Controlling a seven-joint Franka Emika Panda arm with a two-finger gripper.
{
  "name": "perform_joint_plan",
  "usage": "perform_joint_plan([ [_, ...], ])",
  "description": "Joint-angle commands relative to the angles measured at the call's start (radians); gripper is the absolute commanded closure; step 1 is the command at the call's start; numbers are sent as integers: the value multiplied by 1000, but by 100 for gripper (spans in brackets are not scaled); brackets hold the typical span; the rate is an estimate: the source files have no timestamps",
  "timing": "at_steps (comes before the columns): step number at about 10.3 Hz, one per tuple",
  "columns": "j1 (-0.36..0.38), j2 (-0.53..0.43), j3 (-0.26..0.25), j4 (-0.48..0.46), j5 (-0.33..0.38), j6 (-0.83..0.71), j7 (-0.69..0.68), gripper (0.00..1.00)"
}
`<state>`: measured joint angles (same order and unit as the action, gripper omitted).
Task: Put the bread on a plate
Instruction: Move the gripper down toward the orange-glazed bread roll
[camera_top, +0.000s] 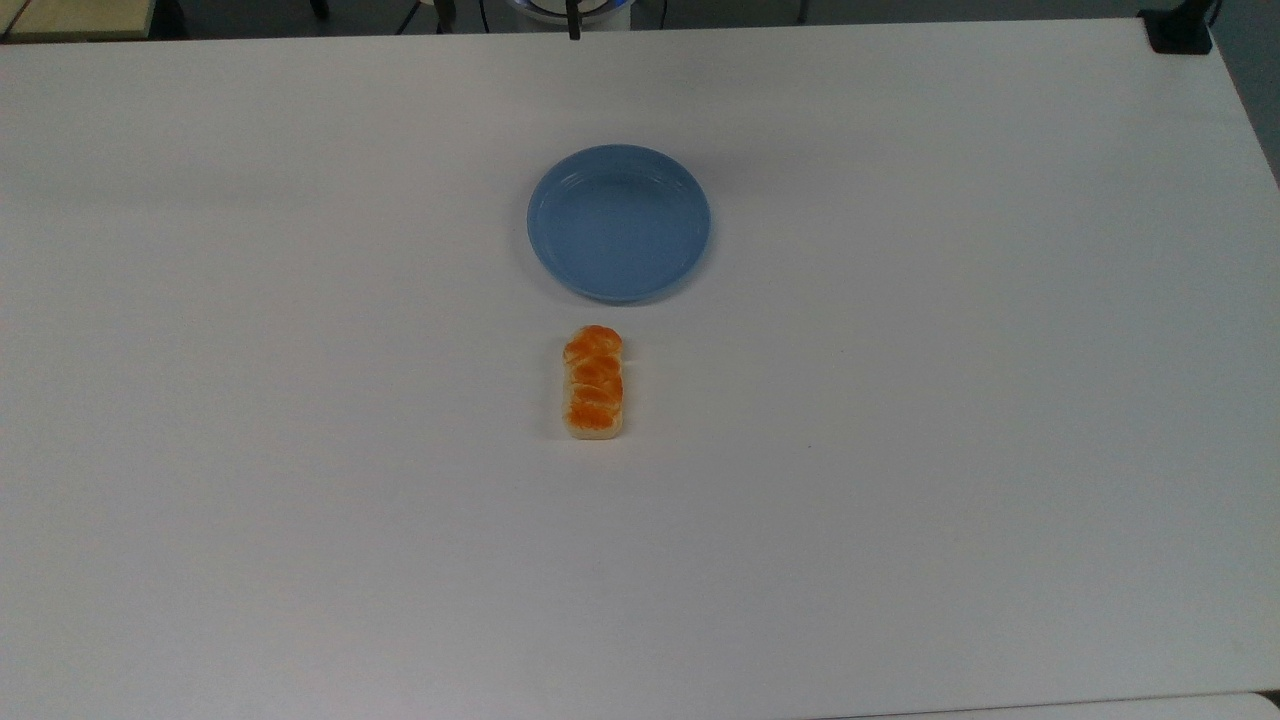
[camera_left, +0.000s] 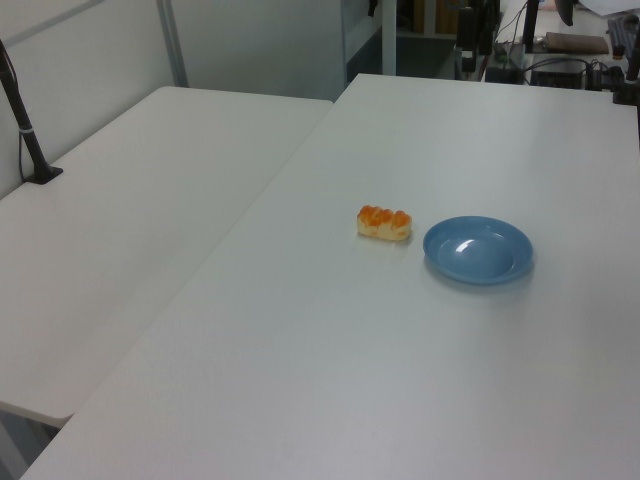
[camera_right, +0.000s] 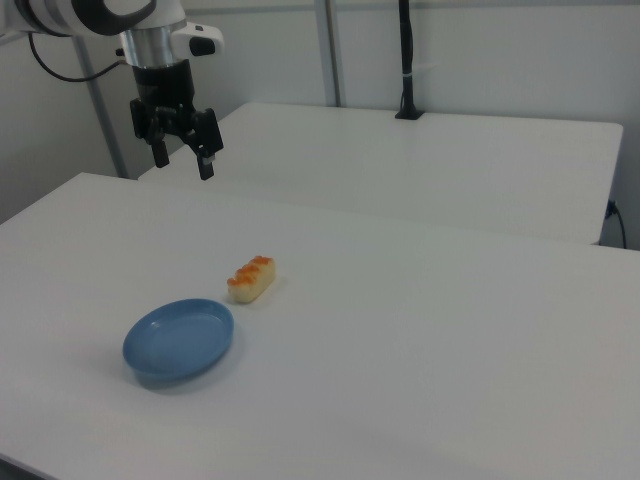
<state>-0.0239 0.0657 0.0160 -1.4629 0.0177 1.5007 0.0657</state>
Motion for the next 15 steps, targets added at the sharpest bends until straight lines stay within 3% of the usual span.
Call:
perform_joint_plan([
  [1, -2, -29, -4, -24, -5, -16, -17, 0],
  [8, -2, 9, -4, -4, -5, 3, -18, 0],
  [10, -1, 31, -4, -1, 2, 74, -18, 0],
  [15, 12, 181, 7, 1, -1, 228, -29, 0],
])
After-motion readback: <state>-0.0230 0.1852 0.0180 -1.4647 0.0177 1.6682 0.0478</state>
